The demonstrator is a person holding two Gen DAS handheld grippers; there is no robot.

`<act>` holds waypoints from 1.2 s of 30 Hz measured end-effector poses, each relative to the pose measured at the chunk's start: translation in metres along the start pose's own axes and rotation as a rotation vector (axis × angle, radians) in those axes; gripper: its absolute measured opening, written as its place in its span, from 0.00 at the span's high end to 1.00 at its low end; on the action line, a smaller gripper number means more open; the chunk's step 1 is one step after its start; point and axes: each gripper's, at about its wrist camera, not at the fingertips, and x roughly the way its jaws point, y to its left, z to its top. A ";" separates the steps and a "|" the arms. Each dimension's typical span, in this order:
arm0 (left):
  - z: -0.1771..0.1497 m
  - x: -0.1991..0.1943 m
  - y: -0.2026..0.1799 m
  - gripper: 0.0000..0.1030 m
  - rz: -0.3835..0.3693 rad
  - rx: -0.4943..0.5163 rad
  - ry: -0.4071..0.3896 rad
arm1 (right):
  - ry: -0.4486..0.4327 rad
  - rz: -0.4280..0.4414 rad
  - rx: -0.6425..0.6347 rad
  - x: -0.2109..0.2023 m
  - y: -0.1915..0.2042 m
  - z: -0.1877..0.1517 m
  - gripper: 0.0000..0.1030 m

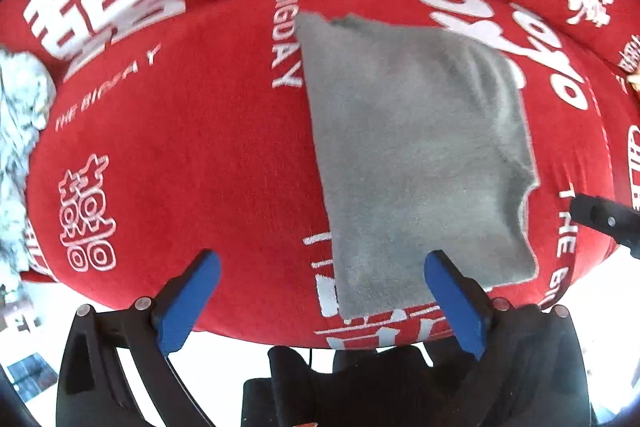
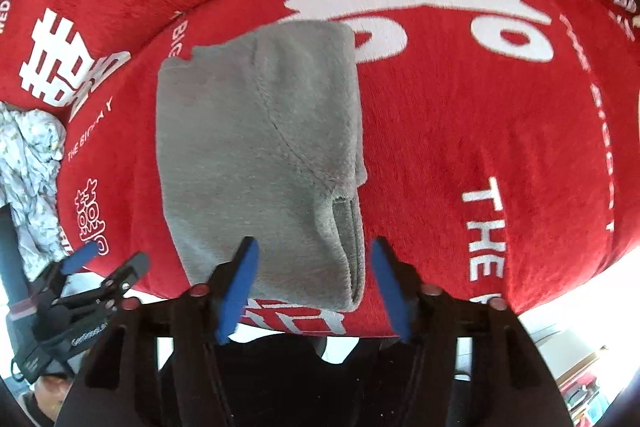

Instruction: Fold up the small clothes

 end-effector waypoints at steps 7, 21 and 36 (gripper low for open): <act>0.006 -0.038 0.005 0.01 0.009 -0.044 -0.070 | -0.043 -0.061 -0.048 -0.031 0.023 -0.001 0.10; 0.005 -0.070 0.002 0.01 0.040 -0.050 -0.079 | -0.119 -0.153 -0.108 -0.074 0.048 -0.010 0.08; 0.004 -0.086 0.003 0.01 0.039 -0.052 -0.091 | -0.152 -0.173 -0.070 -0.091 0.049 -0.009 0.07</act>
